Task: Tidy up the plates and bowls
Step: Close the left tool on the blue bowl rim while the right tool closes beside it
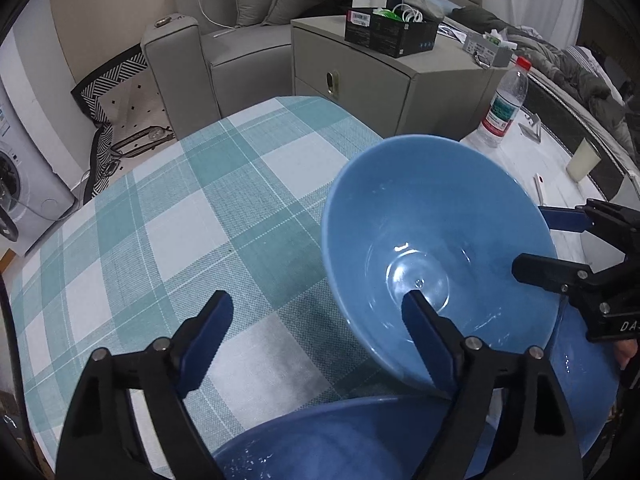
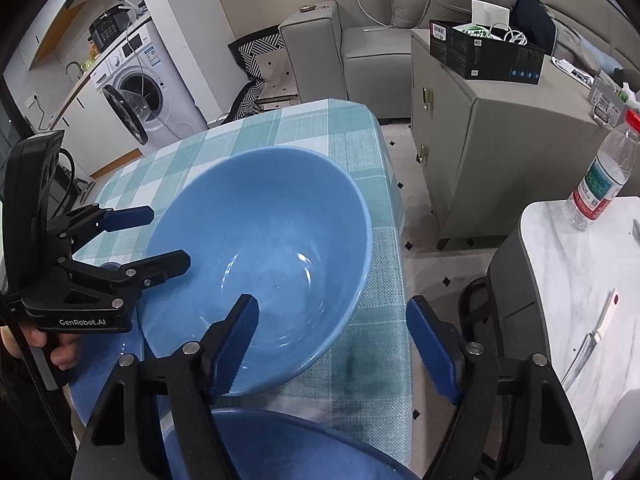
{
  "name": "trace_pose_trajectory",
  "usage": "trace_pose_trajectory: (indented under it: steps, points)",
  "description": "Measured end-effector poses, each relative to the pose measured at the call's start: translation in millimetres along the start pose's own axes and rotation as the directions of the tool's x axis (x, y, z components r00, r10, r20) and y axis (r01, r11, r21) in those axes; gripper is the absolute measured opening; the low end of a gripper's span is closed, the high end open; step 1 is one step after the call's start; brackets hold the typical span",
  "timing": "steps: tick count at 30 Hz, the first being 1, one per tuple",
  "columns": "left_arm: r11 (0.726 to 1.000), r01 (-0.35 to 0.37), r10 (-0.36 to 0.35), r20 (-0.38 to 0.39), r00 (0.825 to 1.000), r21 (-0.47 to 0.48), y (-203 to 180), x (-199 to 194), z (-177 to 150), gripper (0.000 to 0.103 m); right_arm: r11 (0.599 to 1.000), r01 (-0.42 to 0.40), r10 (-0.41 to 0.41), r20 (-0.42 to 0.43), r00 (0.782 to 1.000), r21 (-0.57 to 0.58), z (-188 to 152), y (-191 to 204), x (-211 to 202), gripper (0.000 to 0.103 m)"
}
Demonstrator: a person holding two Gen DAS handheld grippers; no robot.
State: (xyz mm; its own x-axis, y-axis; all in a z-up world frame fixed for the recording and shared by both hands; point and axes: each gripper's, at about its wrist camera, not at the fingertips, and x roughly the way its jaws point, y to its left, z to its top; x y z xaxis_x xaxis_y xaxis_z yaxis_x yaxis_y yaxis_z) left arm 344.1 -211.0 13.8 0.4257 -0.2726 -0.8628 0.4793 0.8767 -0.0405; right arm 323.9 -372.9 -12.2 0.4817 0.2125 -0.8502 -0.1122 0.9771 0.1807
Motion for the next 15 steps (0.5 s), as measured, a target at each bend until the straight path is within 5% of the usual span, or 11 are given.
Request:
trace_pose_trajectory:
  steps: [10, 15]
  points:
    - [0.999, 0.051, -0.051, -0.027, 0.998, -0.010, -1.3, 7.0, 0.0, 0.056, 1.000, -0.012, 0.012, -0.015, 1.000, -0.010, 0.5, -1.2, 5.5, 0.058]
    - [0.997, 0.071, -0.071, -0.020, 0.997, 0.002, -5.6, 5.3, -0.4, 0.042, 1.000, -0.015, 0.015, -0.007, 1.000, -0.020, 0.3, 1.3, 5.4, 0.041]
